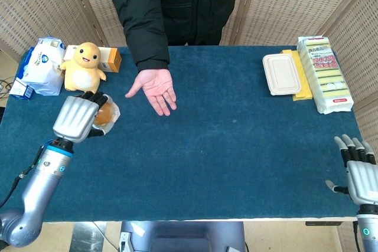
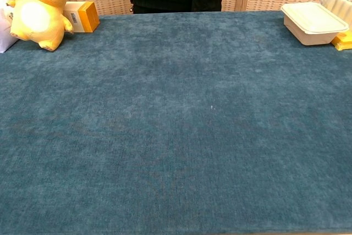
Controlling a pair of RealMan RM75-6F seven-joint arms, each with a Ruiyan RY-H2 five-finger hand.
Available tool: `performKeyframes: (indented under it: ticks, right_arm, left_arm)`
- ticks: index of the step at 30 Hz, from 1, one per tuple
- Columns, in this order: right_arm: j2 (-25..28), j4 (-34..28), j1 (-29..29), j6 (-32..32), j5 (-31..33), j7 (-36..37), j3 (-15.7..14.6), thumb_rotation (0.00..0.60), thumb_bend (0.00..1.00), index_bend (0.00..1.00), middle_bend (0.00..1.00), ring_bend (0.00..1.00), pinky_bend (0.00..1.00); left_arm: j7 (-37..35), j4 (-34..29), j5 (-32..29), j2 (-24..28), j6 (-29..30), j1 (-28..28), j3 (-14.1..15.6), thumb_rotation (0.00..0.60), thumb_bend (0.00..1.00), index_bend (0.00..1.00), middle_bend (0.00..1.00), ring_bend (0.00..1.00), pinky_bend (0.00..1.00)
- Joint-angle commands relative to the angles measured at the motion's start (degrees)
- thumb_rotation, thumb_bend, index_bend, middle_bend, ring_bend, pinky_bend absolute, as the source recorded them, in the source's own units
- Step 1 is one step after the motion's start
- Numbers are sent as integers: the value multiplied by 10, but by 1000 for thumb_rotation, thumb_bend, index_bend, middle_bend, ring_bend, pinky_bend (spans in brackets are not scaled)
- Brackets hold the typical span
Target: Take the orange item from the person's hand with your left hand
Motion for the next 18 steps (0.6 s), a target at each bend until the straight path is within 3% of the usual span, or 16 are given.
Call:
performKeyframes:
  ticks: [1,9,14,16,18]
  right_arm:
    - [-3,-1,2,-5,2,-7,-3,600,0,76,36,0,0]
    - [-7,2,6,-12,9,-14,-3,600,0,76,36,0,0]
    - [-7,3,8,-17,13,-15,-3,600,0,76,36,0,0]
    - [-6,3,9,-17,14,-15,-3,600,0,76,36,0,0]
    - [-6,2,9,-17,14,-14,-3,600,0,76,36,0,0]
  left_arm:
    - [-66,109,5,-62,-68,20,21,600,345,558,626,506,603]
    - [-70,258,-18,-190,-132,7,13,600,345,559,626,506,603]
    - [-64,302,-26,-232,-140,9,7,600,341,558,616,496,586]
    - [-61,298,-44,-233,-161,8,6,600,319,495,501,386,514]
    - [-62,290,-55,-230,-177,7,3,600,258,251,248,160,387]
